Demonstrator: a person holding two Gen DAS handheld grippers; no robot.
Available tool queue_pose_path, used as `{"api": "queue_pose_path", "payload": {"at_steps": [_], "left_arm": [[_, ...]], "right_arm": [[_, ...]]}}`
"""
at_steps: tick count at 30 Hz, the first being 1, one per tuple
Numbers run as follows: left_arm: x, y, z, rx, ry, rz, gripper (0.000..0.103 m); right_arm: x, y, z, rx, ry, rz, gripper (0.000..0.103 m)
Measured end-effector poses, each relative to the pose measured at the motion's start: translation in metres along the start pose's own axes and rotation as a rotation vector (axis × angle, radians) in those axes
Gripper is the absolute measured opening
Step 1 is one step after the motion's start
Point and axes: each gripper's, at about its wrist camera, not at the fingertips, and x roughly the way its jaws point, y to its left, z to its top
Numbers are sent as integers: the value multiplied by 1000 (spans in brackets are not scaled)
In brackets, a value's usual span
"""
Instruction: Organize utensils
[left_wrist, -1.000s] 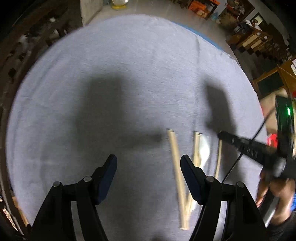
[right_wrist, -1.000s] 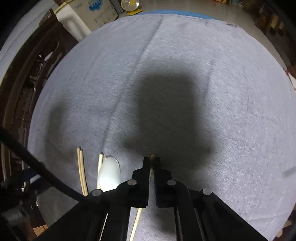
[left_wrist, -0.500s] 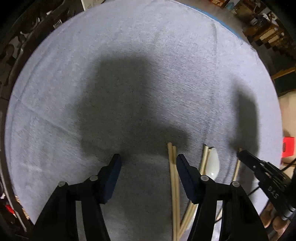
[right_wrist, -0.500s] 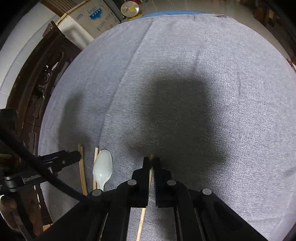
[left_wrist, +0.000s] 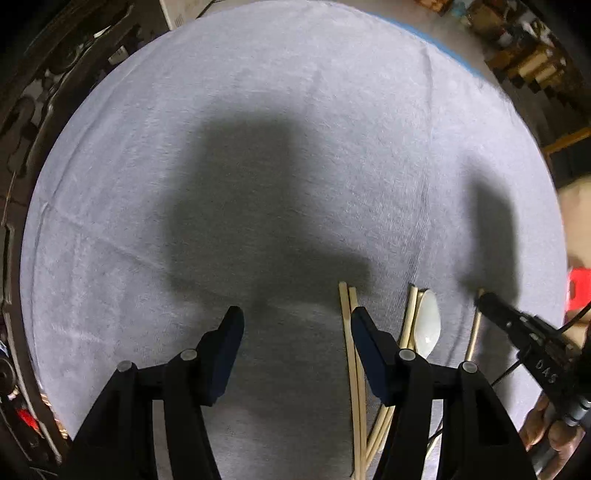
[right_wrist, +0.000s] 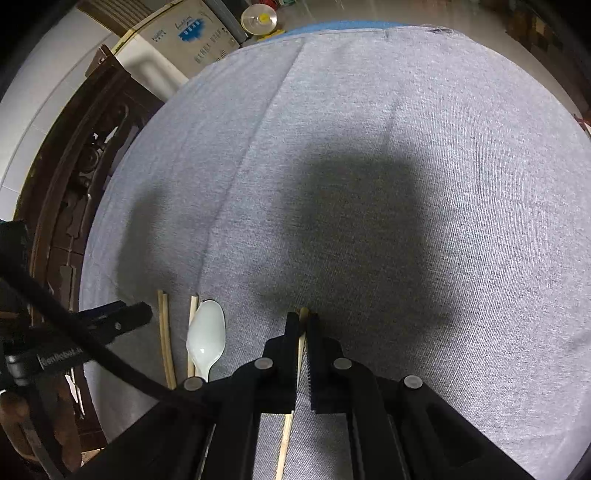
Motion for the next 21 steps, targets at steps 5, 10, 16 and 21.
{"api": "queue_pose_path", "payload": {"at_steps": [5, 10, 16, 21], "left_arm": [[6, 2, 1, -15, 6, 14, 63], [5, -14, 3, -14, 17, 16, 63], [9, -26, 5, 38, 10, 69, 57], [9, -6, -10, 50, 27, 62, 50]], "right_arm": [[1, -1, 0, 4, -1, 13, 4], [1, -3, 0, 5, -2, 18, 4], [-1, -5, -1, 4, -3, 14, 4], [-1, -8, -1, 8, -6, 19, 4]]}}
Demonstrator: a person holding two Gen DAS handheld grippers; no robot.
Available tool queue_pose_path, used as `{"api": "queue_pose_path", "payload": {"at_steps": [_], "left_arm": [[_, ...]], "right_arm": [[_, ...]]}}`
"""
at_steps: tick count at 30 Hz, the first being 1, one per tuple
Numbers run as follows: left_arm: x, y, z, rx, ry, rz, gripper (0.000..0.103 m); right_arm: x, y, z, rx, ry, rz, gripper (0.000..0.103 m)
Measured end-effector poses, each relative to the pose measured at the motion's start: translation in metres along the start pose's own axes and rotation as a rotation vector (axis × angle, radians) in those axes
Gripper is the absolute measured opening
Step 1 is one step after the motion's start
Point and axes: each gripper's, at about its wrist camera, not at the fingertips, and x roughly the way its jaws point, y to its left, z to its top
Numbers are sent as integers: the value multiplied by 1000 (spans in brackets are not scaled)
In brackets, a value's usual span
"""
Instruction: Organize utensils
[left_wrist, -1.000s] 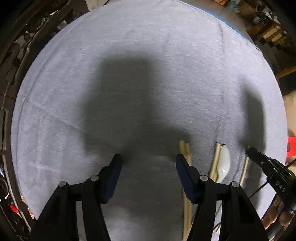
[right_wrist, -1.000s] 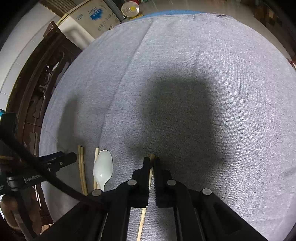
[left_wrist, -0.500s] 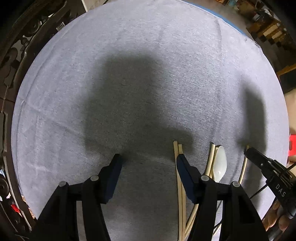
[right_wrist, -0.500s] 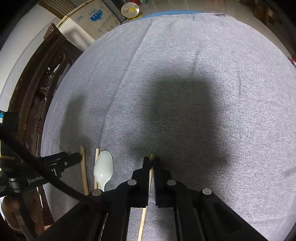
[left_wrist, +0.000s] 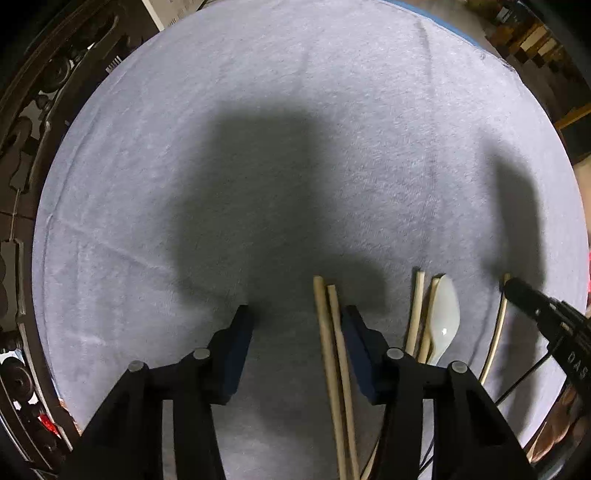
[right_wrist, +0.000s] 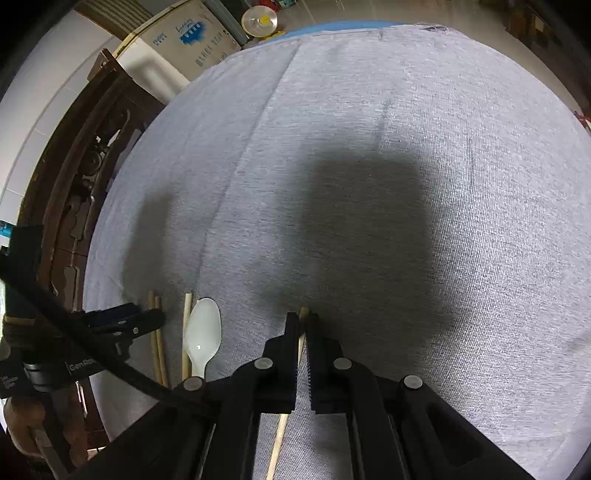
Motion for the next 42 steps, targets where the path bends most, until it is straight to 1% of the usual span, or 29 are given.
{"api": "queue_pose_path", "payload": {"at_steps": [1, 4, 6, 10, 12, 14, 16, 18, 22, 24, 26, 27, 32, 34, 35, 36, 38, 39, 40, 41, 42], "left_arm": [[0, 2, -2, 5, 2, -5, 50], [-1, 16, -1, -28, 12, -38, 50], [-2, 32, -4, -49, 5, -22, 50], [-2, 65, -10, -98, 18, -10, 49], [-9, 76, -13, -115, 10, -62, 49], [-19, 86, -17, -119, -8, -91, 49], [-23, 94, -19, -107, -9, -88, 49], [-19, 96, -24, -112, 1, -74, 49], [-6, 106, -31, -135, 32, -101, 49], [-1, 104, -26, -142, 26, -102, 49], [2, 102, -21, -141, 36, -85, 49], [1, 100, -20, -137, 31, -76, 51], [0, 82, -11, -129, 20, -45, 52], [-2, 59, -9, -122, 42, -21, 52], [-4, 45, -8, -114, 34, 8, 52], [-5, 43, -8, -115, 25, 21, 51], [-6, 46, -11, -126, 21, 5, 49], [-7, 49, -14, -131, 23, -2, 45], [-7, 58, -19, -144, 27, -19, 44], [-8, 65, -21, -158, 26, -59, 44], [-5, 74, -23, -170, 31, -68, 44]], "right_arm": [[0, 1, 0, -2, -1, -3, 4], [0, 2, -1, -5, -1, -5, 4], [0, 1, -1, -4, 0, -3, 4], [1, 1, -1, -2, 0, 1, 4], [1, 1, -1, -5, -1, -1, 4], [0, 0, -1, -2, -2, 2, 4], [0, -1, -1, 1, -1, 4, 4], [0, -1, -1, -2, -1, 1, 4], [0, -1, -2, -1, -4, 1, 4], [0, -2, -3, 0, -5, 6, 4], [0, -3, -3, 5, -4, 10, 4], [0, -3, -2, 3, -4, 10, 4], [0, -4, -2, 3, -6, 10, 4], [0, -5, -2, 4, -6, 11, 4], [0, -5, -1, 4, -6, 11, 4], [0, -5, -2, 5, -6, 12, 4], [-1, -6, -2, 6, -6, 16, 4], [-1, -7, -2, 7, -6, 19, 4], [-1, -7, -2, 7, -6, 21, 4], [-1, -7, -2, 4, -8, 21, 4], [-1, -8, -2, 5, -9, 21, 4]]}}
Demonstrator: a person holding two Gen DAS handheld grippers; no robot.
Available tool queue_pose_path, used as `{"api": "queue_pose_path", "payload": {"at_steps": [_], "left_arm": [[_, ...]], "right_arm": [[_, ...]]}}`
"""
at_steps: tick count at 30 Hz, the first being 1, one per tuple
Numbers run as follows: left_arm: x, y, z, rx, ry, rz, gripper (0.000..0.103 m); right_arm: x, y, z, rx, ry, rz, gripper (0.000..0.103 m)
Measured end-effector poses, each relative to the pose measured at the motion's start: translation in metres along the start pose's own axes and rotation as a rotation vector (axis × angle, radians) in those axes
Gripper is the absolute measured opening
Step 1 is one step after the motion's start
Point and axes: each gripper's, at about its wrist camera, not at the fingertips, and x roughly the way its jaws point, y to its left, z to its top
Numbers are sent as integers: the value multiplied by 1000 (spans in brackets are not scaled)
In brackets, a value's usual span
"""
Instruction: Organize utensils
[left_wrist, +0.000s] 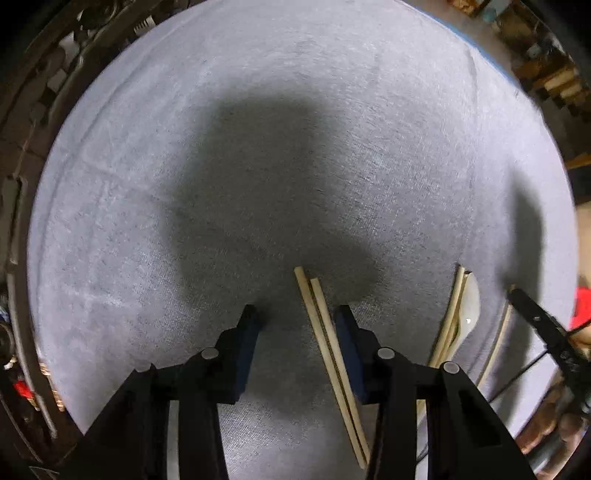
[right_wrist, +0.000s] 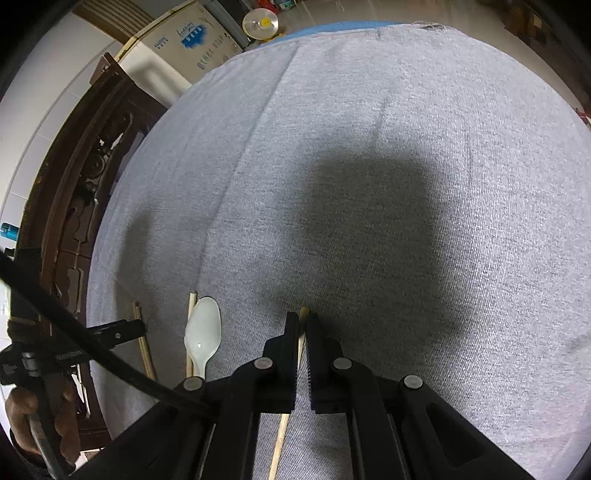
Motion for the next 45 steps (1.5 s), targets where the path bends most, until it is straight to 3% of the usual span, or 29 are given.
{"api": "queue_pose_path", "payload": {"at_steps": [6, 8, 18, 23, 27, 32, 33, 35, 36, 37, 45], "left_arm": [[-17, 29, -6, -1, -29, -13, 44], [-33, 15, -4, 2, -19, 2, 44], [-8, 9, -8, -21, 0, -9, 45], [-3, -8, -4, -30, 0, 35, 54], [-9, -13, -12, -36, 11, 80, 54], [-15, -17, -15, -79, -4, 69, 53], [-16, -19, -15, -82, -16, 76, 51], [-16, -30, -10, -51, -23, 87, 36], [-16, -37, -9, -33, -13, 86, 17], [-16, -41, -10, -22, 2, 69, 6], [-5, -46, 12, 12, 81, 36, 6]], "right_arm": [[0, -1, -1, -1, -2, 4, 4], [0, 0, -2, -2, -3, -1, 4], [0, 1, -1, -3, -4, -2, 4], [0, 0, -2, -2, -4, 3, 4], [-1, -2, -2, -2, -5, 7, 4], [-1, -3, -2, -1, -8, 12, 4], [-1, -3, -2, -3, -9, 11, 4], [-1, -5, -2, 1, -7, 19, 4], [-1, -5, -2, 2, -7, 20, 4], [-1, -5, -2, 0, -5, 19, 4], [-1, -3, 1, -14, 4, 12, 4]]}}
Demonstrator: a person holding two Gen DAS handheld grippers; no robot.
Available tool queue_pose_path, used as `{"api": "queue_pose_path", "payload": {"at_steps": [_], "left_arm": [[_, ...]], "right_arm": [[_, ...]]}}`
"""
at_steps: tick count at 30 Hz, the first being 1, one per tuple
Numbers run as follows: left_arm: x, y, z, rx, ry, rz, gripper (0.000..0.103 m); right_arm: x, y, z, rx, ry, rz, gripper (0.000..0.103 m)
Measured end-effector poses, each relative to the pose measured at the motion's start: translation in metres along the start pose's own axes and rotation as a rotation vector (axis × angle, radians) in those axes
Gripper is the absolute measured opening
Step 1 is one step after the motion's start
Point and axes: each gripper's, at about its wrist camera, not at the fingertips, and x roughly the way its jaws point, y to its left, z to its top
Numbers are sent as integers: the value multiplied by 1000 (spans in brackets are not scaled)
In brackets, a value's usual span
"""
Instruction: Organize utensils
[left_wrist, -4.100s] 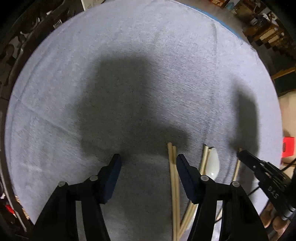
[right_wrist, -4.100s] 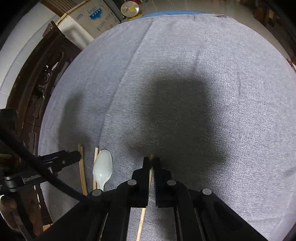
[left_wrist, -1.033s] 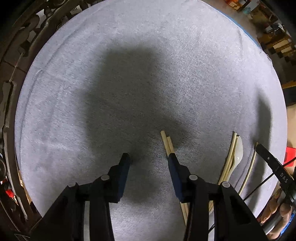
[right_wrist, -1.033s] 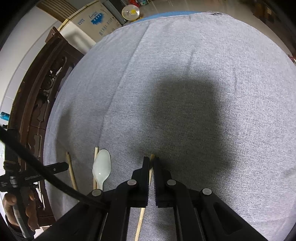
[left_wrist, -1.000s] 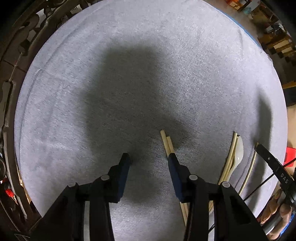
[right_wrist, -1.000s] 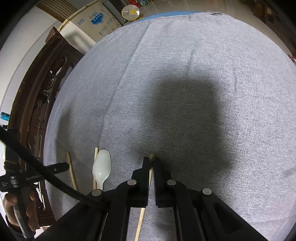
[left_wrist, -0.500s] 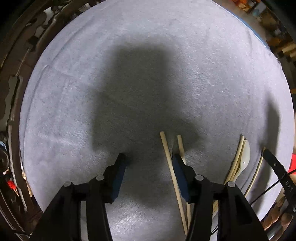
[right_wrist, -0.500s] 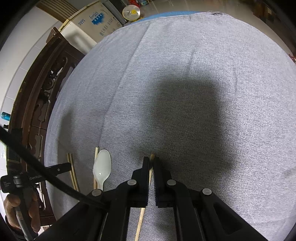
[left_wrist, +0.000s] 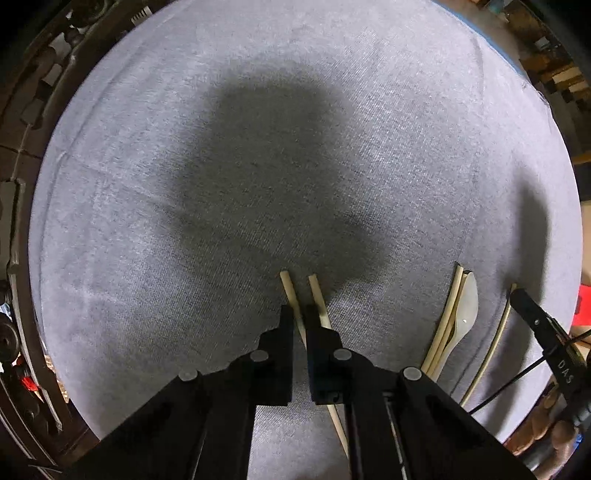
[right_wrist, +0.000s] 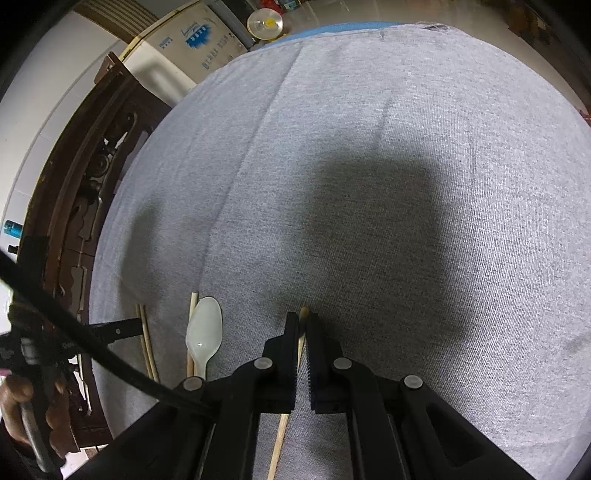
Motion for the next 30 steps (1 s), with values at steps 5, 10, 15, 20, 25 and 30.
{"api": "queue_pose_path", "payload": {"at_steps": [5, 10, 15, 20, 25, 30], "left_arm": [[3, -11, 28, 41, 24, 23, 10], [8, -15, 45, 55, 24, 48, 10], [5, -15, 47, 68, -27, 19, 6], [-27, -8, 40, 83, -198, -11, 4], [-73, 5, 26, 64, -448, 5, 4], [-99, 17, 4, 45, -702, 12, 4]], "right_arm": [[3, 7, 4, -23, 22, -26, 4], [7, 11, 11, -28, 56, -38, 4], [6, 12, 12, -18, 46, -39, 4], [-19, 15, 2, 0, -66, -44, 4], [-59, 36, -12, -32, -271, -100, 4], [-91, 56, -27, -75, -482, -196, 4]]}}
